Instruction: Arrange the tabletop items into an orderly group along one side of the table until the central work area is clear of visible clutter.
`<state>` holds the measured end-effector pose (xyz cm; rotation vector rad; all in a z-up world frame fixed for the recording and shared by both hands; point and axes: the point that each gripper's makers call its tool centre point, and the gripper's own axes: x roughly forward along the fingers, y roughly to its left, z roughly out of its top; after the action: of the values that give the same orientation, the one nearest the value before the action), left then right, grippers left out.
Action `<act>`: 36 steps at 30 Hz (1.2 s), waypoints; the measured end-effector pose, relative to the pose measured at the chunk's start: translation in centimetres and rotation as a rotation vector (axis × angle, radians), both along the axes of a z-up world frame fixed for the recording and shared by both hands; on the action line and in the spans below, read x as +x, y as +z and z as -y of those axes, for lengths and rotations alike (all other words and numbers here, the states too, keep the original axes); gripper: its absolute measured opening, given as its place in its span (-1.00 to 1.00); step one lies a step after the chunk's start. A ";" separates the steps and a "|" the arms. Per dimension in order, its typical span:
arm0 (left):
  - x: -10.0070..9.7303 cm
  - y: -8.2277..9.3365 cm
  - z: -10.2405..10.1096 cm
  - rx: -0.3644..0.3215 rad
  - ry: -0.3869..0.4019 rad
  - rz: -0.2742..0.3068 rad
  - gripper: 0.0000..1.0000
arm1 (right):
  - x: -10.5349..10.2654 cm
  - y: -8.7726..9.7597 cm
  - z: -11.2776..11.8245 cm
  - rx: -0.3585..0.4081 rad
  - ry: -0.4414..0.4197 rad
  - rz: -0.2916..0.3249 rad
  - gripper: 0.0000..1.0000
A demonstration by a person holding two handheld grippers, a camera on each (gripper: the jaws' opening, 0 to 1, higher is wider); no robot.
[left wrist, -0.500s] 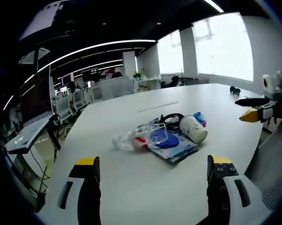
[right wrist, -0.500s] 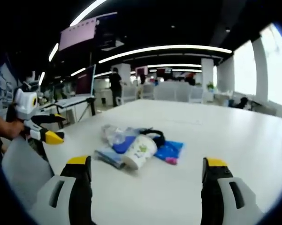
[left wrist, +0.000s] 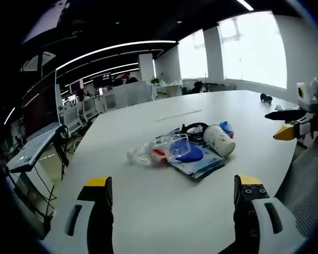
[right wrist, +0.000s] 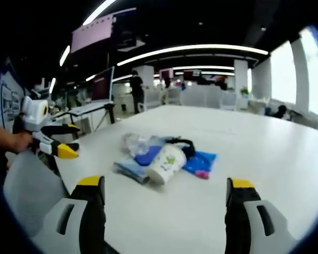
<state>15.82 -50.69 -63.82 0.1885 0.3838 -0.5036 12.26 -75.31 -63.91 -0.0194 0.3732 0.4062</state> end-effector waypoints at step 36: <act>0.3 0.8 -0.3 -0.069 0.021 0.015 0.90 | -0.1 -1.6 0.7 -0.099 -0.008 -0.047 0.83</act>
<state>16.08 -50.39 -63.05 0.1214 0.3528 -0.4938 12.15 -76.00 -65.51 -0.1054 0.4391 0.3808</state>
